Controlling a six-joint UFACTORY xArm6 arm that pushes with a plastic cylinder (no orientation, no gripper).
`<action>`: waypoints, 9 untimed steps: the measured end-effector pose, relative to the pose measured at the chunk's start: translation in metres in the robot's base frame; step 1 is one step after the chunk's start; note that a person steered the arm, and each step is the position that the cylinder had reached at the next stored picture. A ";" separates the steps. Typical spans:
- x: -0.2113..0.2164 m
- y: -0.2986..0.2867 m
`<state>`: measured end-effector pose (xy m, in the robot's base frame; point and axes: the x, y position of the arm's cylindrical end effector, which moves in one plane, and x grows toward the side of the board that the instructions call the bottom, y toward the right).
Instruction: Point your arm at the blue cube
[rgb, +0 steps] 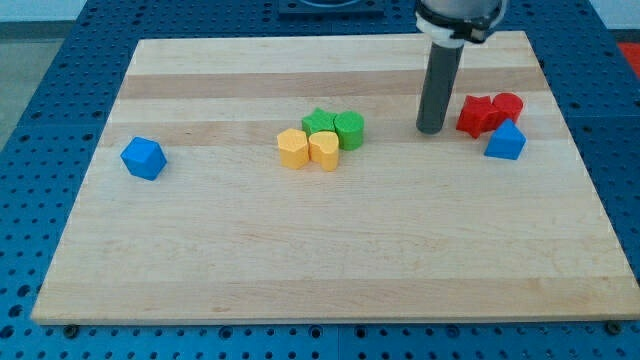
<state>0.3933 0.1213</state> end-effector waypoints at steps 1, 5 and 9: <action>0.039 0.000; 0.121 -0.180; 0.086 -0.413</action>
<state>0.4793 -0.2922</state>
